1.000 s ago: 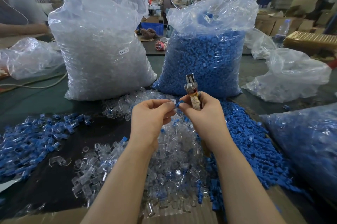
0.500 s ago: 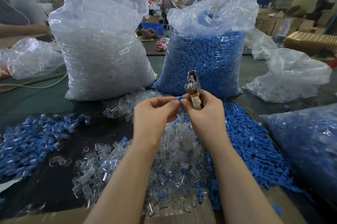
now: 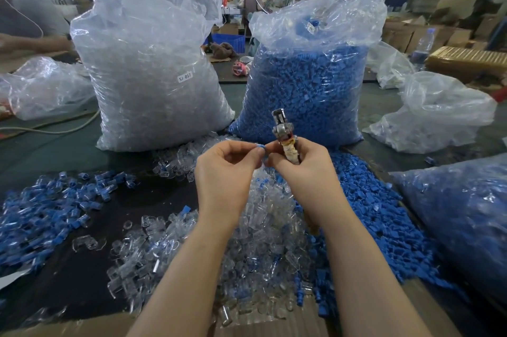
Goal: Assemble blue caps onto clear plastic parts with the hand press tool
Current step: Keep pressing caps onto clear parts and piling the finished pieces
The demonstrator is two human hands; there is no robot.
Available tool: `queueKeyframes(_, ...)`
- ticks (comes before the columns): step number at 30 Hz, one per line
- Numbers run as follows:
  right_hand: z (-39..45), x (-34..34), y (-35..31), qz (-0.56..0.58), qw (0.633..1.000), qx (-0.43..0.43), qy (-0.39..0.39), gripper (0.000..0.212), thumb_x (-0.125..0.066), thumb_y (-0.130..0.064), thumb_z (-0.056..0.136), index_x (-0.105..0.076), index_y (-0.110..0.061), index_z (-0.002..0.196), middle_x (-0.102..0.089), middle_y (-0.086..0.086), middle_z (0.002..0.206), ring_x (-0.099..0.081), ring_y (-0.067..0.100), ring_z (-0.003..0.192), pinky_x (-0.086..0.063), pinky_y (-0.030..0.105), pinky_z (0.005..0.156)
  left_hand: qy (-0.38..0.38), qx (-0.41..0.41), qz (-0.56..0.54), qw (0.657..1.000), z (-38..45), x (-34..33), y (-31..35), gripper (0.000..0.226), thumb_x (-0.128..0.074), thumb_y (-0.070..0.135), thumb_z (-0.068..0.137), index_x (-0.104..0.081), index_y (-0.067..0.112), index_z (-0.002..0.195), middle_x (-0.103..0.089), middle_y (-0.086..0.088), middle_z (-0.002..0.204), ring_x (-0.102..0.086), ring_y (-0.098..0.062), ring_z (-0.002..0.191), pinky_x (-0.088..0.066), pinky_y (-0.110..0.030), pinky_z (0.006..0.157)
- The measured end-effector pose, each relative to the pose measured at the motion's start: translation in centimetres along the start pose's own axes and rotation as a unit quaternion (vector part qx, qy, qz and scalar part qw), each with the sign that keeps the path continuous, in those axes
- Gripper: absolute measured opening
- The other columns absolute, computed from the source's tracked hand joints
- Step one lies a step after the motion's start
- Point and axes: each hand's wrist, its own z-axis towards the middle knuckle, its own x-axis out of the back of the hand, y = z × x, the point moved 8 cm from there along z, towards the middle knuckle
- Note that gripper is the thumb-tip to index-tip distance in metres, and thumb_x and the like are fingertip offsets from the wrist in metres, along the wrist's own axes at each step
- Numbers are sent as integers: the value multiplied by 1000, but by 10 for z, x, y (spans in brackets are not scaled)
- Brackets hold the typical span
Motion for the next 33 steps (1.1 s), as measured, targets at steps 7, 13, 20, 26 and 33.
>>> queueKeyframes(7, -2, 5, 12, -87, 993, -38, -67, 9, -66, -15, 86, -70, -23, 88, -72, -2, 82, -67, 20, 82, -57, 41, 80, -16, 12, -53, 998, 2, 1, 1, 10, -74, 5, 83, -72, 15, 80, -73, -1, 70, -71, -10, 67, -54, -16, 65)
queueKeyframes(13, -5, -3, 10, -142, 983, -21, -112, 13, -68, -16, 85, -65, -7, 94, -68, 14, 87, -62, 35, 86, -51, 52, 81, -39, -1, -59, 997, 3, -3, 1, 14, -71, 4, 86, -71, 17, 80, -73, 3, 69, -69, -8, 67, -54, -17, 66)
queueKeyframes(20, -6, -3, 11, -152, 980, -18, -125, 15, -65, -15, 86, -63, -3, 95, -66, 20, 88, -60, 39, 87, -51, 56, 82, -64, -3, -64, 996, 4, -5, 2, 11, -70, 4, 86, -71, 15, 82, -73, 1, 71, -68, -10, 70, -54, -18, 68)
queueKeyframes(26, -5, -2, 16, -165, 978, -13, -124, 11, -61, -8, 85, -66, -18, 83, -62, 4, 70, -52, 18, 63, -49, 44, 65, -76, -1, -74, 994, 3, -6, 3, 10, -69, 1, 87, -70, 10, 83, -73, 0, 72, -68, -7, 68, -52, -16, 65)
queueKeyframes(33, -3, -3, 19, -191, 976, -5, -106, 19, -58, -6, 81, -65, -23, 77, -56, -10, 58, -46, 3, 52, -37, 27, 54, -76, 3, -75, 994, 4, -5, 1, 13, -68, 2, 87, -70, 13, 82, -73, 0, 73, -69, -9, 70, -53, -17, 66)
